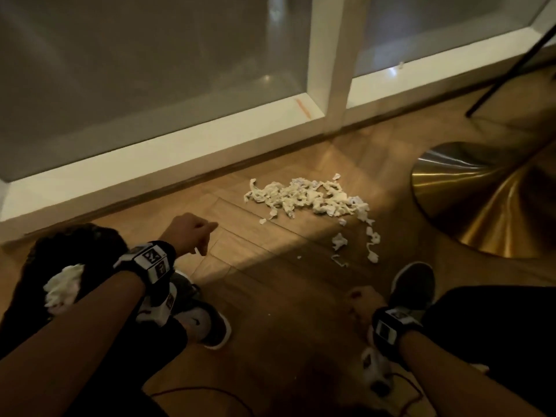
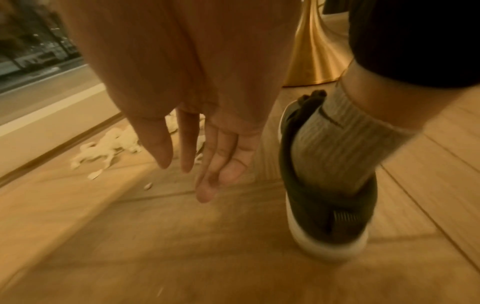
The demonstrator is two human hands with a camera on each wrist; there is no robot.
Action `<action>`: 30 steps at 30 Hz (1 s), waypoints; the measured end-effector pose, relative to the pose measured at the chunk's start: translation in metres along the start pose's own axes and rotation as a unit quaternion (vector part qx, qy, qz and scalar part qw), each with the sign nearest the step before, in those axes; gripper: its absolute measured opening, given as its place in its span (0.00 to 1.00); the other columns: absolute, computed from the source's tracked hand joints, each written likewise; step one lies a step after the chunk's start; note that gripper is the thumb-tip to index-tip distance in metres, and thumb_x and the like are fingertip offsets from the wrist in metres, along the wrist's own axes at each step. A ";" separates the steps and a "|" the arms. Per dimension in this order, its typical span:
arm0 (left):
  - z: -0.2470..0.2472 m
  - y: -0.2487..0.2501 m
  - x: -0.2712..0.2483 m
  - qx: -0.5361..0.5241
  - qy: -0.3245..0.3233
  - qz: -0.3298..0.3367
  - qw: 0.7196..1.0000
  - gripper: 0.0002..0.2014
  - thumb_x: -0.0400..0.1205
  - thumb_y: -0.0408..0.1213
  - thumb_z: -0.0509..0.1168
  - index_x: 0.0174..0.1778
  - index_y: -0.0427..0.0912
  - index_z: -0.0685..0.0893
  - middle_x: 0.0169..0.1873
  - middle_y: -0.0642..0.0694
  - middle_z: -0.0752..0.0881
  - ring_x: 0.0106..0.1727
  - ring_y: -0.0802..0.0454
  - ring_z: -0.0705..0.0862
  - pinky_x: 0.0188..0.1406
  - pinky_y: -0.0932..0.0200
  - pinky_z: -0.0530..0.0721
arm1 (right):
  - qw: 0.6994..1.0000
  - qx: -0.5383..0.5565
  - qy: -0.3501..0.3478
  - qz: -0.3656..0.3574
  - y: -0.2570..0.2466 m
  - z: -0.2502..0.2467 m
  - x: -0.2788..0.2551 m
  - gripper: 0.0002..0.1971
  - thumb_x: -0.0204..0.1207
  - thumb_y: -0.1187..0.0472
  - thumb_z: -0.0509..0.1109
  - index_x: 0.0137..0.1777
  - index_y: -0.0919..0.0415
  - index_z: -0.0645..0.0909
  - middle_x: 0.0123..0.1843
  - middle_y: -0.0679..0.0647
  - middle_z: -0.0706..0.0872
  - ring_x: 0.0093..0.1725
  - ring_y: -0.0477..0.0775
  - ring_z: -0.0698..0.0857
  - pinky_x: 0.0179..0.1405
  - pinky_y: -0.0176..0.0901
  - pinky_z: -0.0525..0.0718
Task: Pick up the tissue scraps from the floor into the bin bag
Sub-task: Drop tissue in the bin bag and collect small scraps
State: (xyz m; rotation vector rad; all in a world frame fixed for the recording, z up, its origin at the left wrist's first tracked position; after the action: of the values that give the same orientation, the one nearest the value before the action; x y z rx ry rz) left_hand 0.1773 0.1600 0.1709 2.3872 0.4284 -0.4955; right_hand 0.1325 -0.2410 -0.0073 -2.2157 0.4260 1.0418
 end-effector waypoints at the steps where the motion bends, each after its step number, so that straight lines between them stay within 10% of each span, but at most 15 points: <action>1: 0.015 0.013 0.008 0.011 -0.022 0.017 1.000 0.22 0.86 0.45 0.60 0.30 0.34 0.84 0.27 0.42 0.89 0.30 0.49 0.88 0.31 0.57 0.83 | 1.000 0.005 0.014 0.001 -0.001 -0.012 0.004 0.06 0.80 0.62 0.66 0.52 0.58 0.83 0.51 0.60 0.87 0.38 0.56 0.86 0.32 0.43 0.84; 6: 0.096 0.056 0.050 0.051 -0.095 0.061 0.992 0.03 0.81 0.37 0.67 0.47 0.43 0.83 0.42 0.47 0.88 0.33 0.50 0.89 0.26 0.59 0.81 | 0.996 -0.045 0.071 0.009 0.005 -0.059 0.047 0.17 0.77 0.60 0.68 0.66 0.58 0.77 0.64 0.58 0.82 0.60 0.64 0.83 0.58 0.50 0.83; 12: 0.222 0.091 0.111 0.207 -0.150 0.126 0.959 0.31 0.75 0.48 0.73 0.73 0.54 0.70 0.67 0.49 0.75 0.59 0.48 0.81 0.54 0.53 0.81 | 0.973 -0.188 0.131 -0.032 0.010 -0.102 0.109 0.33 0.77 0.58 0.69 0.79 0.47 0.60 0.78 0.62 0.64 0.67 0.68 0.77 0.65 0.56 0.79; 17: 0.317 0.115 0.144 0.276 -0.189 0.155 0.929 0.46 0.71 0.46 0.77 0.80 0.57 0.56 0.80 0.45 0.56 0.70 0.41 0.75 0.58 0.46 0.84 | 0.944 -0.311 0.105 -0.034 0.003 -0.125 0.158 0.50 0.72 0.59 0.76 0.82 0.42 0.43 0.82 0.64 0.46 0.76 0.70 0.65 0.67 0.59 0.76; 23: 0.378 0.125 0.172 0.256 -0.226 0.209 0.916 0.42 0.75 0.43 0.73 0.81 0.56 0.54 0.79 0.42 0.50 0.73 0.38 0.66 0.61 0.44 0.81 | 0.945 -0.314 0.074 -0.058 -0.003 -0.112 0.194 0.43 0.71 0.62 0.75 0.80 0.49 0.53 0.74 0.61 0.58 0.60 0.66 0.80 0.61 0.56 0.82; 30: 0.390 0.137 0.183 0.227 -0.246 0.285 0.898 0.17 0.84 0.38 0.61 0.70 0.46 0.74 0.68 0.44 0.68 0.62 0.45 0.76 0.57 0.54 0.80 | 0.944 -0.315 -0.005 -0.094 -0.030 -0.116 0.221 0.16 0.82 0.65 0.63 0.68 0.65 0.78 0.66 0.62 0.80 0.60 0.57 0.83 0.59 0.44 0.81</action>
State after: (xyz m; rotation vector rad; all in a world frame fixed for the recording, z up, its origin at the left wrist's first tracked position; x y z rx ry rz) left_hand 0.3022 -0.1648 -0.1173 2.5209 -0.6668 -0.9551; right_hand 0.3534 -0.3012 -0.1106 -2.7330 -0.1576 1.1992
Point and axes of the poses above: each hand's wrist, its own x-axis towards the middle knuckle, its own z-axis out of the palm, y = z × x, the point moved 6 cm from there along x, towards the middle knuckle
